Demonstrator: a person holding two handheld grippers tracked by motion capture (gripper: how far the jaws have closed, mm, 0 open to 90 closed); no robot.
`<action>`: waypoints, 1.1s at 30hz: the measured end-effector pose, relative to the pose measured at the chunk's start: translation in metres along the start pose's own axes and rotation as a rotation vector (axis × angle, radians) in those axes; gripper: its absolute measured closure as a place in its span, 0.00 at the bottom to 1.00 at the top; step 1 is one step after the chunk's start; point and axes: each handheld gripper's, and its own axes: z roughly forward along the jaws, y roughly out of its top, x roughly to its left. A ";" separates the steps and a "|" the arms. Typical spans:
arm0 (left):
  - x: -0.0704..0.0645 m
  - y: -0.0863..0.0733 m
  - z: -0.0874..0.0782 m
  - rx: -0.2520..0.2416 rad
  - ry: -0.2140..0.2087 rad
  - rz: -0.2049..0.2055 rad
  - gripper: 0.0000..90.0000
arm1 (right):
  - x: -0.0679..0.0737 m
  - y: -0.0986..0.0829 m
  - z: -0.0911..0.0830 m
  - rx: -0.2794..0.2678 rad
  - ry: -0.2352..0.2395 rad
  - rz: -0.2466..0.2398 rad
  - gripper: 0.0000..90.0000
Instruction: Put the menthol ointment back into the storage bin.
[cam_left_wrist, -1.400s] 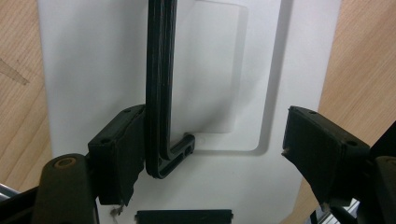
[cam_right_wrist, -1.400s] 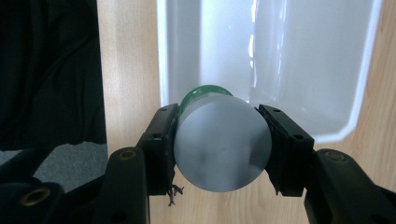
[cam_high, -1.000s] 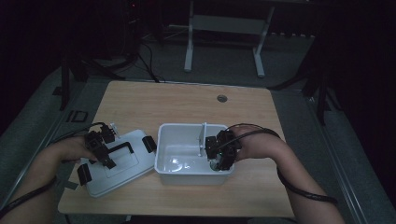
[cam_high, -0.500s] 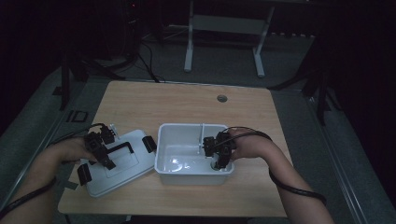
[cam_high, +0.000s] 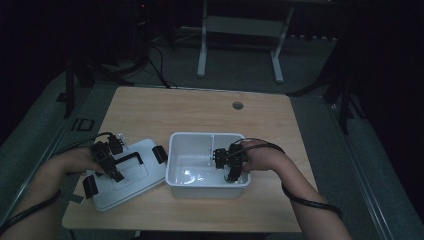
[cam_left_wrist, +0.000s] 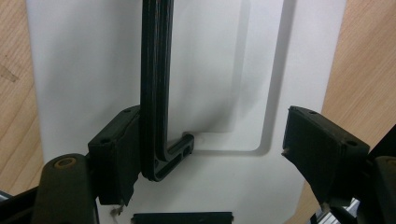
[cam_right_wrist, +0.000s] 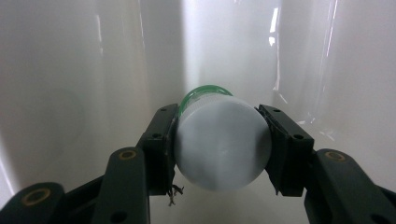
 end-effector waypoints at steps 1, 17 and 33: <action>0.000 0.000 0.000 0.000 0.000 0.000 0.25 | 0.000 0.001 0.000 0.003 0.000 0.004 0.56; 0.000 -0.001 -0.001 -0.002 -0.003 -0.003 0.25 | -0.002 0.016 0.025 0.077 0.023 0.009 0.55; 0.000 0.000 -0.001 -0.007 -0.003 0.002 0.25 | -0.002 0.021 0.042 0.173 0.008 -0.006 0.55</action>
